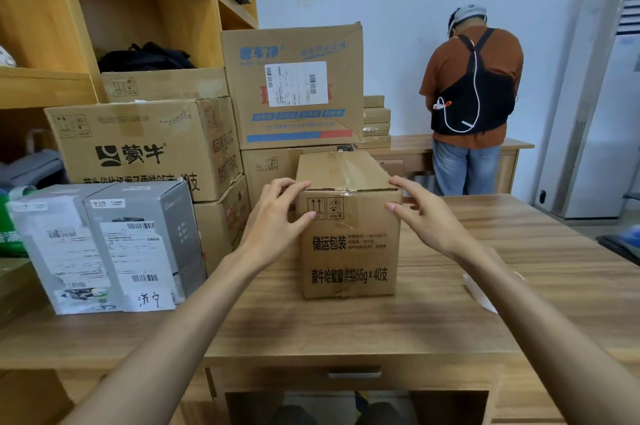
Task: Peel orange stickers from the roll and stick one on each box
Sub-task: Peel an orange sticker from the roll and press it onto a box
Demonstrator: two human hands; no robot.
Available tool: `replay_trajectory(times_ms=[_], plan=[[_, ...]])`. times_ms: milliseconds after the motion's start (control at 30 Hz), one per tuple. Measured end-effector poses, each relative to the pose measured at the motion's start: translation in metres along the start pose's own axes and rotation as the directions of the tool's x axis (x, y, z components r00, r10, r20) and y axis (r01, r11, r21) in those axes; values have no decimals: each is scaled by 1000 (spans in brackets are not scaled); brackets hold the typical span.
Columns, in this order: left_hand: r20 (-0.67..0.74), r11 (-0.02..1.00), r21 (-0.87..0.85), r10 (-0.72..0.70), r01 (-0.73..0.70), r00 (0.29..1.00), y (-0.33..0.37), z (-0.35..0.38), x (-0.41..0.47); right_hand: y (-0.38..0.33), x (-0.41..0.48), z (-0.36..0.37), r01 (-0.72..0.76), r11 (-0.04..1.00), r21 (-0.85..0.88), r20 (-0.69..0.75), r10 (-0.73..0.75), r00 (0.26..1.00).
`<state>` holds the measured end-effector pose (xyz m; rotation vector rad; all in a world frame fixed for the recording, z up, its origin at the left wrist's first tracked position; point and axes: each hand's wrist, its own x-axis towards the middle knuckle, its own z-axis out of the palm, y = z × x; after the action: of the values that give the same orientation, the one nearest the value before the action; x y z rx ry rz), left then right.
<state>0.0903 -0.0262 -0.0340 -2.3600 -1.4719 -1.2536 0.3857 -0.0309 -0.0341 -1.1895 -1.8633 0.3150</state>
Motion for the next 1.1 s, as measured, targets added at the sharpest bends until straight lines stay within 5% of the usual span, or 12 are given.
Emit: replay_trajectory(times_ms=[100, 233, 367, 633, 800, 1100], plan=[[-45, 989, 92, 116, -112, 992, 15, 2, 0, 0, -9, -5, 13, 997, -77, -13, -14, 1000], [-164, 949, -10, 309, -314, 937, 57, 22, -8, 22, -35, -26, -16, 985, -174, -83, 1, 997], [-19, 906, -123, 405, -404, 914, 98, 65, -15, 56, -62, -53, -84, 935, -344, -79, 60, 995], [519, 930, -342, 304, -132, 799, 150, 165, -29, 89, -108, -88, -260, 880, -397, -46, 264, 963], [540, 889, -441, 372, -122, 755, 167, 199, -36, 105, -126, -92, -297, 873, -387, -8, 319, 948], [452, 860, -510, 280, -12, 847, 158, 211, -45, 112, -135, -75, -280, 923, -264, -18, 285, 958]])
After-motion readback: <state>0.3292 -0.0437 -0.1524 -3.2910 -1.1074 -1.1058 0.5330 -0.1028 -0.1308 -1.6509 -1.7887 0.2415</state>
